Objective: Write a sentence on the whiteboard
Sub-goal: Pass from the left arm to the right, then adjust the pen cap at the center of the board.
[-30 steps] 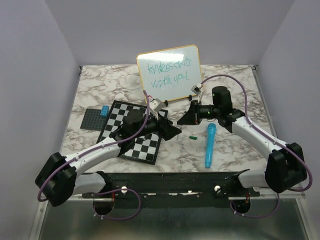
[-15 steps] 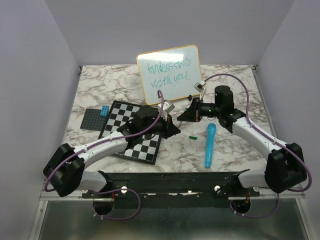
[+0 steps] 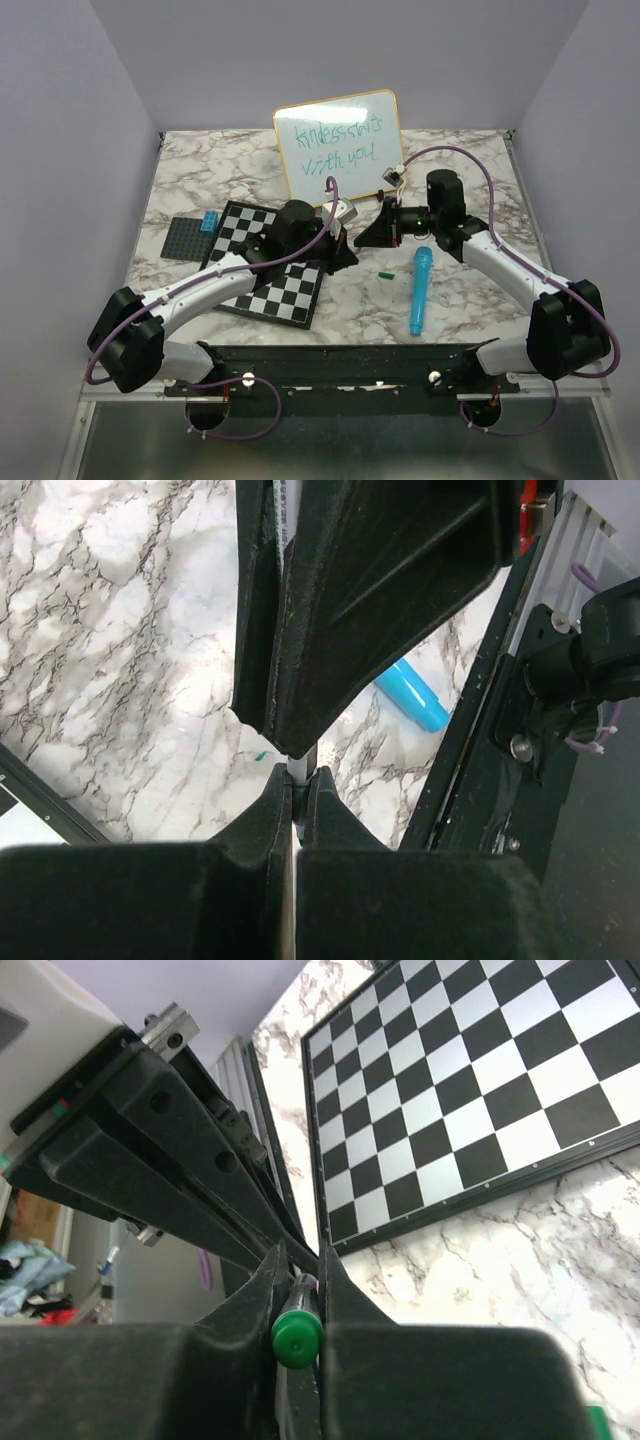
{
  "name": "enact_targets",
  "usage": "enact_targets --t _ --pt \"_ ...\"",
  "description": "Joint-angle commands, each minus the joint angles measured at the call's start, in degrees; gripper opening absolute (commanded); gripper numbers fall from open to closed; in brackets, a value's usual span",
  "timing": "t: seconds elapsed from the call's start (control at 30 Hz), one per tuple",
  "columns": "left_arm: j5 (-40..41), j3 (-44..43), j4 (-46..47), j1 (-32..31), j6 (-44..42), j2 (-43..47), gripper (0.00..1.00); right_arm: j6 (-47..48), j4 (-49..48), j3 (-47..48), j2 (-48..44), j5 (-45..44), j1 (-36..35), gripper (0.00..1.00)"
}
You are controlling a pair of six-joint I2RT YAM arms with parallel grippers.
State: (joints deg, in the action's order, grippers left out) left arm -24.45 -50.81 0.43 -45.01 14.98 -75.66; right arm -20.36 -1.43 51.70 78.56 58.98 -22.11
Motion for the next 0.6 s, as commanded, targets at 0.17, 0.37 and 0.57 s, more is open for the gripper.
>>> enact_targets --t 0.17,0.37,0.57 --pt "5.2 0.4 -0.7 1.0 0.0 2.6 0.48 5.1 4.3 1.8 -2.7 -4.6 1.8 0.0" --pt "13.5 13.1 10.0 3.9 11.9 16.3 0.99 9.2 7.3 0.9 -11.7 -21.7 12.5 0.01" --pt "13.9 16.4 17.5 0.5 40.8 10.4 0.88 8.2 8.3 1.1 -13.2 -23.5 19.6 0.0"
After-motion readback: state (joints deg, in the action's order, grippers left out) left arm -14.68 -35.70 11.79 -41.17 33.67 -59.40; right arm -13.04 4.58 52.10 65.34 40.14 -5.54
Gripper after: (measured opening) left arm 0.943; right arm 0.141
